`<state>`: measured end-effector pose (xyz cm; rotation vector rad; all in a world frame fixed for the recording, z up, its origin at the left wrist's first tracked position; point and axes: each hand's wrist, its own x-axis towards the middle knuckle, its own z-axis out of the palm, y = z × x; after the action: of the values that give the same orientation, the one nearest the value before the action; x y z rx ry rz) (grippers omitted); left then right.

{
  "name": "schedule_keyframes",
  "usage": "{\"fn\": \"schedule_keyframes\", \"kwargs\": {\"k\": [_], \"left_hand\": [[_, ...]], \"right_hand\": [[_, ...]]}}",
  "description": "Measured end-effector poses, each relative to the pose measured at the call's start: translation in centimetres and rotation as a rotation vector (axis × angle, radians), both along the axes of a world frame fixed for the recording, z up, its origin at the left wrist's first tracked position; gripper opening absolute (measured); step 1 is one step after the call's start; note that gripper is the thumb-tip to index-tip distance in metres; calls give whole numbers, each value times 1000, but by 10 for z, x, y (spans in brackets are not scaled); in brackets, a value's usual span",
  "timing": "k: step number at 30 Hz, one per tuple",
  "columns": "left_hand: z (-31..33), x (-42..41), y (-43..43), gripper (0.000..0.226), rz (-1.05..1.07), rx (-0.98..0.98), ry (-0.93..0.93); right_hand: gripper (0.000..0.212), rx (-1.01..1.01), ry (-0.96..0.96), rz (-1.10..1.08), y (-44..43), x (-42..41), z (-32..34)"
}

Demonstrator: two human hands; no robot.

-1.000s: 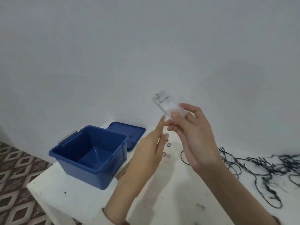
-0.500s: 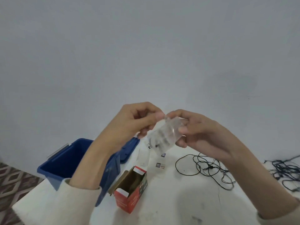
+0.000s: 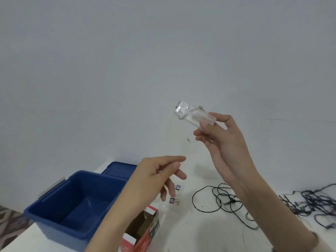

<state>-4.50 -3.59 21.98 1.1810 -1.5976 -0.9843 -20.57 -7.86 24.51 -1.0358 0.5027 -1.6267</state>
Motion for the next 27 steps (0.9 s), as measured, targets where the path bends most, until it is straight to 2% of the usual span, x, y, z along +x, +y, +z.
{"fn": "schedule_keyframes", "kwargs": {"k": [5, 7, 9, 10, 12, 14, 16, 18, 20, 25, 27], "left_hand": [[13, 5, 6, 23, 154, -315, -692], [24, 6, 3, 27, 238, -593, -856], [33, 10, -6, 26, 282, -860, -918], [38, 11, -12, 23, 293, -917, -923], [42, 11, -26, 20, 289, -879, -880], [39, 10, -39, 18, 212, -733, -776], [30, 7, -48, 16, 61, -537, -565], [21, 2, -45, 24, -40, -362, -291], [15, -6, -39, 28, -66, -253, -96], [6, -20, -27, 22, -105, -109, 32], [4, -20, -22, 25, -120, -25, 17]], "right_hand": [[23, -214, 707, -509, -5, -14, -10], [24, -278, 957, -522, -4, -18, -15], [26, -252, 1085, -390, -1, -22, -18], [26, -205, 1082, -264, 1, -25, -17], [25, -111, 963, 69, 6, -32, -14], [26, -61, 752, 307, 11, -36, -11], [28, -29, 499, 389, 11, -39, -11], [36, -20, 282, 405, 10, -38, -10], [40, -6, 114, 362, 7, -34, -10], [30, 15, -17, 43, 5, -28, 1], [26, -24, 68, -154, 4, -29, 5]]}}
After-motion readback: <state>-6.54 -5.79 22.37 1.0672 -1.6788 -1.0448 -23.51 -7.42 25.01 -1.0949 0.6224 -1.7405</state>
